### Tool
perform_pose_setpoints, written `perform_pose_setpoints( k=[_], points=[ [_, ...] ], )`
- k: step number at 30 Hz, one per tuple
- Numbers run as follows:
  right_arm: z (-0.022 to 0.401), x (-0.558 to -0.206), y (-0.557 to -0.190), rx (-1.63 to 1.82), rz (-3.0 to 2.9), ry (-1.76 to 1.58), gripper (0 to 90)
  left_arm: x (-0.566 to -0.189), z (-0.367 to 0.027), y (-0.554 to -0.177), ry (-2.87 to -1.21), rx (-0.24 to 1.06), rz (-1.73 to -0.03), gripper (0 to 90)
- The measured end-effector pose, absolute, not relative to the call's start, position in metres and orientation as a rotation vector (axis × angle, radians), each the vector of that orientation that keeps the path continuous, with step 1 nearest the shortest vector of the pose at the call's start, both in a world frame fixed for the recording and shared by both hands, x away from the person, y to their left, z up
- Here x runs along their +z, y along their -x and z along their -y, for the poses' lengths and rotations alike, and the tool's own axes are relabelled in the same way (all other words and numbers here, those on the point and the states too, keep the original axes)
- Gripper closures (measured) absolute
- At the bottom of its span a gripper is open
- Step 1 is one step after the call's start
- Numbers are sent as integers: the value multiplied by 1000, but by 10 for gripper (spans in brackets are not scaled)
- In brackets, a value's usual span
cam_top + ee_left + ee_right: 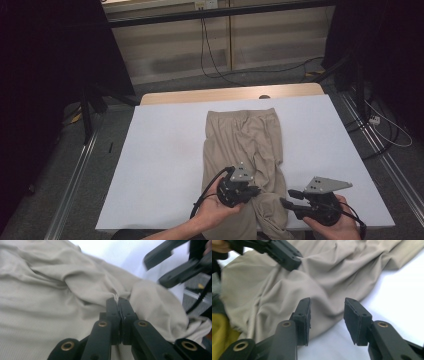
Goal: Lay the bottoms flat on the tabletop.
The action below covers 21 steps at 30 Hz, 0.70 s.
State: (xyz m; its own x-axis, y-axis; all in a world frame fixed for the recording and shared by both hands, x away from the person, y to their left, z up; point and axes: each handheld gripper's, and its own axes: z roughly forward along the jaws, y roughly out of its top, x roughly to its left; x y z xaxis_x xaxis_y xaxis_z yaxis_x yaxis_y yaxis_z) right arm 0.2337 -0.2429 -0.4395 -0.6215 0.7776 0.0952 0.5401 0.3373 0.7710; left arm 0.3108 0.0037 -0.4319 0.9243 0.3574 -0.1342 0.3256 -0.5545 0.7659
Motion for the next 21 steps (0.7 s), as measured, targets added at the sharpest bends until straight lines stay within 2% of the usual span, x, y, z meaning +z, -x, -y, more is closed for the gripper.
perform_pose_setpoints(
  k=[2,4,8,14,21],
  points=[
    [236,-443,-242,1134,-2338,-1173,505,-430,-2,-312,-2190,47,-485,885],
    [227,-449,-248,1089,-2385,-1152,527,-430,-2,-312,-2184,53,-484,885],
    [215,-456,-245,1003,-2446,-1087,864,-435,-7,-309,-2196,53,-488,884],
    [233,-443,-237,1034,-2324,-1116,880,-439,-10,-309,-2192,46,-503,884],
    [251,-412,-236,1154,-2145,-1104,881,-425,1,-313,-2147,54,-492,885]
  ],
)
